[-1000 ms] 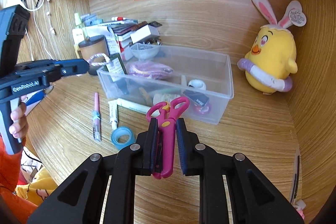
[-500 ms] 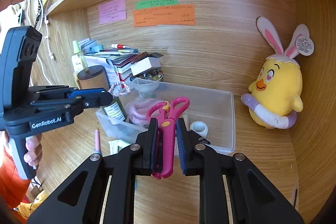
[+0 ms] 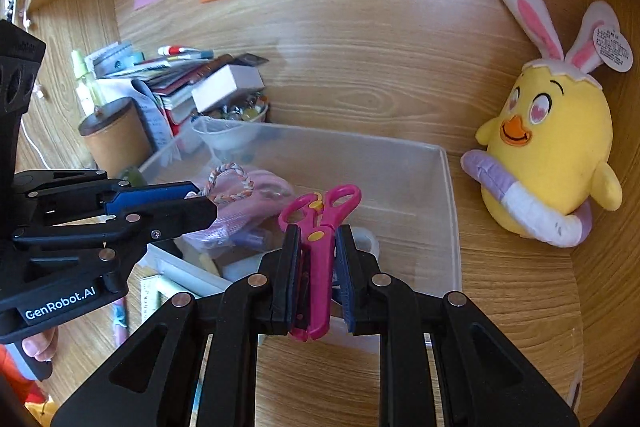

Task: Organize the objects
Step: 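Carry the cord and scissors into the clear box and open both grippers, then move the left gripper to the pink pen while the right gripper grasps the blue tape roll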

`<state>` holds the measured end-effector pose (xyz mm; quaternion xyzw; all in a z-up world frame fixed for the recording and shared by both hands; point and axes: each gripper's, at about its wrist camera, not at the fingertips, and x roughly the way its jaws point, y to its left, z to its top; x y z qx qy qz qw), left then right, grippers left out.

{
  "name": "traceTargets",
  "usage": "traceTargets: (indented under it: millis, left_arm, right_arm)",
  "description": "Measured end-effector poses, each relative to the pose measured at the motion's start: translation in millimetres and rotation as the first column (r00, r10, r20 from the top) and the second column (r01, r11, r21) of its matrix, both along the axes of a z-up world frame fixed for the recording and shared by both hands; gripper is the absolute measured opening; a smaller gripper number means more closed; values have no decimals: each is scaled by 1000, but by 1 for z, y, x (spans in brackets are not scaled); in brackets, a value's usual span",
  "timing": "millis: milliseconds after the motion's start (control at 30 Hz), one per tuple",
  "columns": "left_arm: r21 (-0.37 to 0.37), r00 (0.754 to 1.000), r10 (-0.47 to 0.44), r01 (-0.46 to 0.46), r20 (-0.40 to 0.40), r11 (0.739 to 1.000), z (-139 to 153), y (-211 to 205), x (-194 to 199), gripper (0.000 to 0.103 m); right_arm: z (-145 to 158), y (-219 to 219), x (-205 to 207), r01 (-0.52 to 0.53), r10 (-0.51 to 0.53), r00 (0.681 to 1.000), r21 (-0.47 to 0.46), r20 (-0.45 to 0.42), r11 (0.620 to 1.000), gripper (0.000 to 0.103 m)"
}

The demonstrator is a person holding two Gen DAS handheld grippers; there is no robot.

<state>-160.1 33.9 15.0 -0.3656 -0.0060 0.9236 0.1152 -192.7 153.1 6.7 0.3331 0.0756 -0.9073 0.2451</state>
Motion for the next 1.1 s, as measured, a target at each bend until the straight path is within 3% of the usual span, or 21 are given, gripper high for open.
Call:
traceTargets:
  millis: [167, 333, 500, 633, 800, 933, 1000, 1100]
  left_arm:
    - [-16, 999, 1, 0, 35, 1000, -10, 3, -8, 15]
    - [8, 998, -9, 8, 68, 1000, -11, 0, -9, 25]
    - [19, 1000, 10, -10, 20, 1000, 2, -4, 2, 54]
    - [14, 1000, 19, -19, -22, 1000, 16, -6, 14, 61]
    - [-5, 994, 56, -57, -95, 998, 35, -11, 38, 94]
    - [-35, 986, 92, -97, -139, 995, 43, -20, 56, 99]
    - [-45, 985, 110, -117, -135, 992, 41, -27, 65, 100]
    - [-53, 985, 136, -142, -103, 988, 32, -38, 73, 101]
  right_arm:
    - [-7, 2, -7, 5, -5, 1000, 3, 29, 1000, 16]
    - [-7, 6, -8, 2, -1, 999, -16, 49, 1000, 16]
    - [-2, 4, -3, -6, 6, 999, -3, 37, 1000, 18]
    - [4, 3, 5, -15, 15, 1000, 1, 25, 1000, 23]
    - [17, 7, 22, -22, 22, 1000, -6, -20, 1000, 41]
    - [25, 12, 38, -39, 39, 998, -15, -43, 999, 51]
    - [27, 15, 44, -47, 46, 998, -24, -44, 999, 63]
    - [27, 18, 56, -54, 52, 997, -31, -50, 998, 70]
